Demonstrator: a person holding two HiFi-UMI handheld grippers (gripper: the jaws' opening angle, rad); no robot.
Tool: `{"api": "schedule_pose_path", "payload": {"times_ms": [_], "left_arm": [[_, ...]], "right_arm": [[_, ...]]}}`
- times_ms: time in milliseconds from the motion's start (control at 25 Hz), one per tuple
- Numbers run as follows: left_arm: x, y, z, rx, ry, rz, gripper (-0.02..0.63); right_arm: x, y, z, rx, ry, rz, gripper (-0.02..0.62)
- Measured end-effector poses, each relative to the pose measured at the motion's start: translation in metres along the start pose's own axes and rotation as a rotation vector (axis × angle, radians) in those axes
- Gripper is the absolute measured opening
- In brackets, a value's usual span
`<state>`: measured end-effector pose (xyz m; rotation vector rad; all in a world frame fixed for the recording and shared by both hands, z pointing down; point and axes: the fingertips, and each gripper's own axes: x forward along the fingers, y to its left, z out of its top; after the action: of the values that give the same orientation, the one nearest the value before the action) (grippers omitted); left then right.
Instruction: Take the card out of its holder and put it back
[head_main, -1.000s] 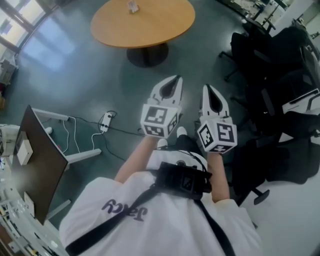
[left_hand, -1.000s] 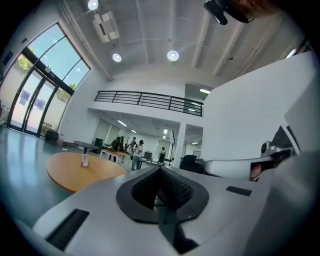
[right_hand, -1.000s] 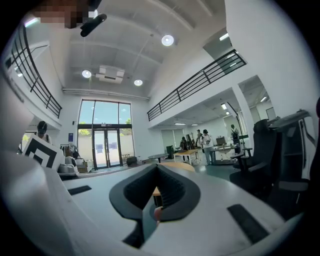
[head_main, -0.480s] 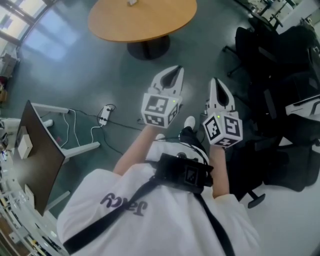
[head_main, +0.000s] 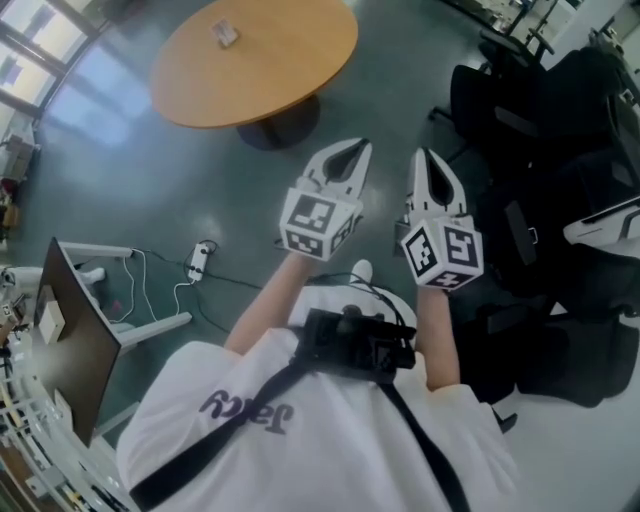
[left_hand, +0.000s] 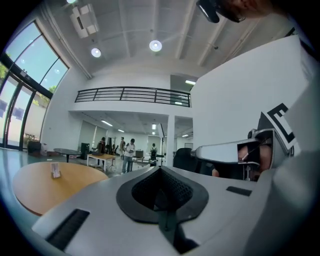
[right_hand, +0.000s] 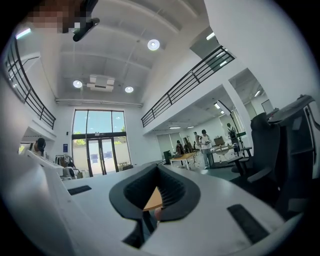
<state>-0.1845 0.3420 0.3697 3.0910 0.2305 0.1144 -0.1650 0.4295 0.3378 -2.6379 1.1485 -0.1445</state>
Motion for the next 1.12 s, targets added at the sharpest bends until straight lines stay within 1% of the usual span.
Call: {"api": "schedule_pose_path", "payload": {"times_ms": [120,200,280,480,640,840,960,1120], "left_arm": [[0.019,-0.004,-0.004,0.002,0.017,0.001,0.012],[0.031,-0.004,-0.007,0.010,0.033,0.004,0.012],[0.039,-0.001,-0.008,0.014,0.042,0.017,0.012],[0.062,0.005,-0.011,0.017,0.053,0.007,0.012],[0.090,0.019,-0.020,-0.008,0.062,-0.004,0.012],[0.141,0.047,-0.014,-0.027,0.045,-0.036,0.012],[0.174,0.077,-0.008,-0.034,0.030,-0.027,0.012],[0.215,0.124,-0.007,-0.075,0.024,-0.010,0.012]], "right_arm": [[0.006,-0.015,0.001,-0.014,0.005,0.028,0.020],[0.010,-0.026,0.006,-0.032,0.000,0.029,0.020],[0.013,-0.035,0.007,-0.051,0.008,0.018,0.020],[0.027,-0.065,-0.003,-0.022,0.027,-0.037,0.020],[0.052,-0.078,-0.009,-0.079,0.049,-0.063,0.021],[0.103,-0.100,-0.009,-0.135,0.082,-0.093,0.021],[0.147,-0.113,-0.008,-0.195,0.119,-0.101,0.021],[0.214,-0.118,-0.006,-0.212,0.145,-0.049,0.021]]}}
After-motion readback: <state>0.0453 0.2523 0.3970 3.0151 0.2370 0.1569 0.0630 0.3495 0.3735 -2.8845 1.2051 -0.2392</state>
